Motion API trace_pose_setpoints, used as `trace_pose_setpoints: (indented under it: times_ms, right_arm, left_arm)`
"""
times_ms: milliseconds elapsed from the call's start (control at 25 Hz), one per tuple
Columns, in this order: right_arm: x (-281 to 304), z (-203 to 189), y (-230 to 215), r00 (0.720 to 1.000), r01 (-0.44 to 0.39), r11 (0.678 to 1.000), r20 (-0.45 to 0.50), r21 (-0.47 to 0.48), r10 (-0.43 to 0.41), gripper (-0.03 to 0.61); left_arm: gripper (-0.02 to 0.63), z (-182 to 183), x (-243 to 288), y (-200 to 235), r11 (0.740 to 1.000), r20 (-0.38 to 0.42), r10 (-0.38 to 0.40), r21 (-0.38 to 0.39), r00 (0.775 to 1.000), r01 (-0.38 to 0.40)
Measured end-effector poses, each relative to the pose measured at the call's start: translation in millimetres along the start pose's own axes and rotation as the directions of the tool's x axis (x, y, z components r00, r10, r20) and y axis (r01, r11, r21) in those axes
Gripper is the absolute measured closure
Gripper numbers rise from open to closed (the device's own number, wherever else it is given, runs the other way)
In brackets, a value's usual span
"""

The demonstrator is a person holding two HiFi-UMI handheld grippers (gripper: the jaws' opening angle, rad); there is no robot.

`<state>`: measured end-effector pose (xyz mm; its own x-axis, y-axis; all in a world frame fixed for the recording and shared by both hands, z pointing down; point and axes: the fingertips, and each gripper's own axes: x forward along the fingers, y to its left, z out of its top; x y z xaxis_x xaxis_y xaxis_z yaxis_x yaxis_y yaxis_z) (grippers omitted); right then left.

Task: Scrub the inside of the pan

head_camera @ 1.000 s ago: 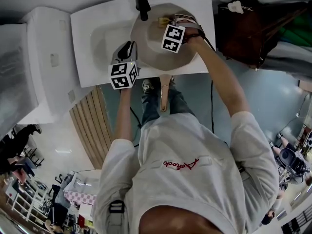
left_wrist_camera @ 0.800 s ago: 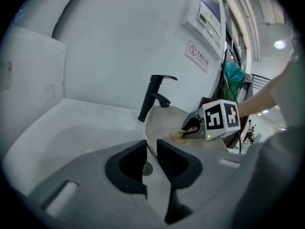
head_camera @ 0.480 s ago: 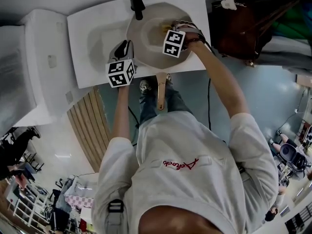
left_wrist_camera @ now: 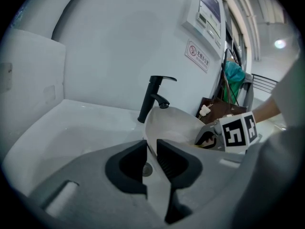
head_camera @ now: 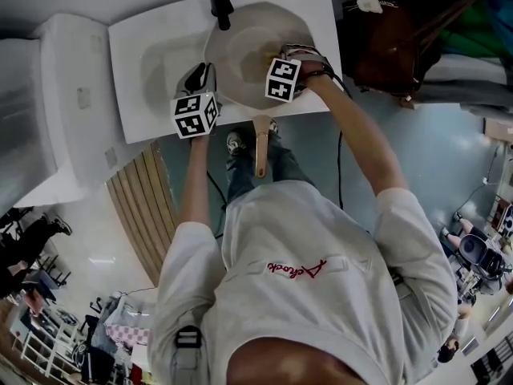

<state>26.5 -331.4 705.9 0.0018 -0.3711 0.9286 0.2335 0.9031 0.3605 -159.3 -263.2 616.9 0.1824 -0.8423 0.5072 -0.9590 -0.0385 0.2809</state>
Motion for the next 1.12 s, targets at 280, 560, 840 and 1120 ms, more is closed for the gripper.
trace_pose_setpoints:
  times_ms: [280, 560, 840, 1120]
  right_arm:
    - [-4, 8, 25, 1.0, -0.02, 0.998, 0.005, -0.058, 0.021, 0.511]
    - [-8, 23, 43, 0.998, -0.054, 0.995, 0.02, -0.084, 0.055, 0.511]
    - [-12, 42, 56, 0.996, -0.073, 0.991, 0.035, -0.114, 0.078, 0.511]
    - [-17, 65, 64, 0.993, -0.083, 0.99, 0.069, -0.114, 0.092, 0.511]
  left_arm:
    - [0.548, 0, 0, 0, 1.0, 0.0, -0.001, 0.0, 1.0, 0.001]
    - [0.548, 1, -1, -1, 1.0, 0.001, -0.001, 0.0, 1.0, 0.001]
    - [0.548, 1, -1, 0, 1.0, 0.008, -0.005, -0.003, 1.0, 0.005]
    - [0.548, 1, -1, -1, 1.0, 0.013, -0.005, -0.006, 1.0, 0.005]
